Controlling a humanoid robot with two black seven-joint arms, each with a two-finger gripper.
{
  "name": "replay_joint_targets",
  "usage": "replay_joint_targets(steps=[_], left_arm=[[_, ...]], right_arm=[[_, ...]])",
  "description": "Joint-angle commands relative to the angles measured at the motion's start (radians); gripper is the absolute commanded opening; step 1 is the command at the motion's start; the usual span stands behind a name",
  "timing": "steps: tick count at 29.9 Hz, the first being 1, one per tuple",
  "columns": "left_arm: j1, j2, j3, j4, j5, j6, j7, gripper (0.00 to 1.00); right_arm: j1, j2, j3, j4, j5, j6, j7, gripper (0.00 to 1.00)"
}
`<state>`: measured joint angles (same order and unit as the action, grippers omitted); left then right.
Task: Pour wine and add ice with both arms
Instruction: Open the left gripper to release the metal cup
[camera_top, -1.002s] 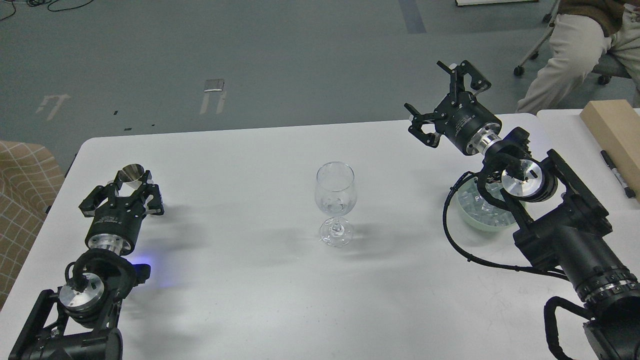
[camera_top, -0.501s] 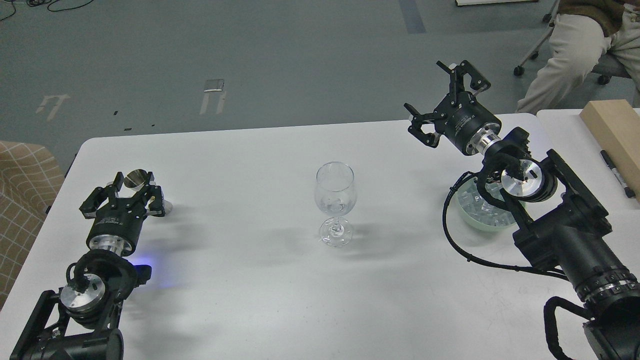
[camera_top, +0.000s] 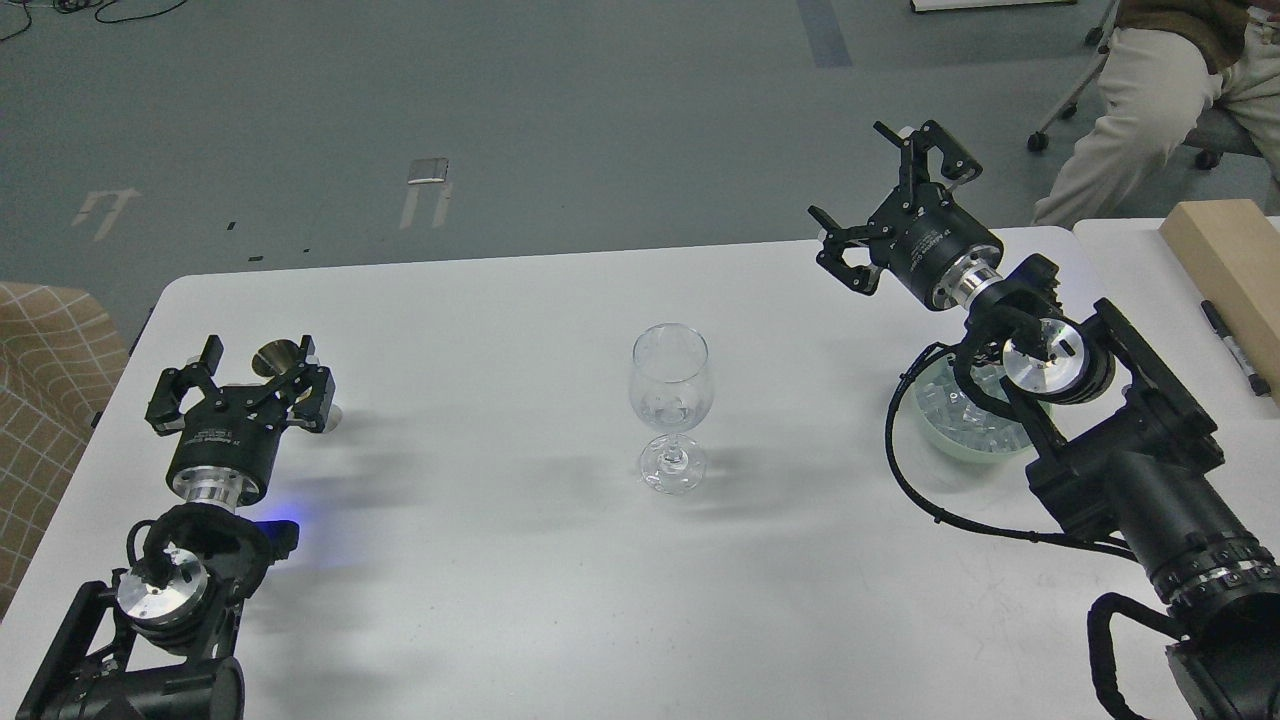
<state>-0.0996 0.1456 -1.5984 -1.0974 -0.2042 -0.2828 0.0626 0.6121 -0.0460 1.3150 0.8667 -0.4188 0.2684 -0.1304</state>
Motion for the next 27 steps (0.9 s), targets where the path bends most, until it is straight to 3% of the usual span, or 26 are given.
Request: replay_joint_targets(steps=[1,5,11,22,27], left_arm=[[0.004,0.0,0.0,-0.012,0.0,-0.05,0.002,0.97],[0.012,0.006,0.003,-0.022,0.003,-0.093,0.008,0.97],[0.011,0.037,0.0,-0.087,0.003,-0.095,0.065,0.97],[-0.022,0.209,0.026,-0.133,0.008,-0.096,0.068,0.97],[-0.107,0.322,0.06,-0.128,0.029,-0.098,0.066,0.97]], right_arm=[[0.0,0.0,0.001,0.0,0.0,0.0,0.0,1.0],[0.001,0.0,0.001,0.001,0.0,0.0,0.0,1.0],[0.001,0.0,0.003,0.001,0.0,0.0,0.0,1.0],[0.003,0.0,0.003,0.001,0.002,0.0,0.0,1.0],[0.003,0.006,0.003,0.003,0.0,-0.002,0.0,1.0]])
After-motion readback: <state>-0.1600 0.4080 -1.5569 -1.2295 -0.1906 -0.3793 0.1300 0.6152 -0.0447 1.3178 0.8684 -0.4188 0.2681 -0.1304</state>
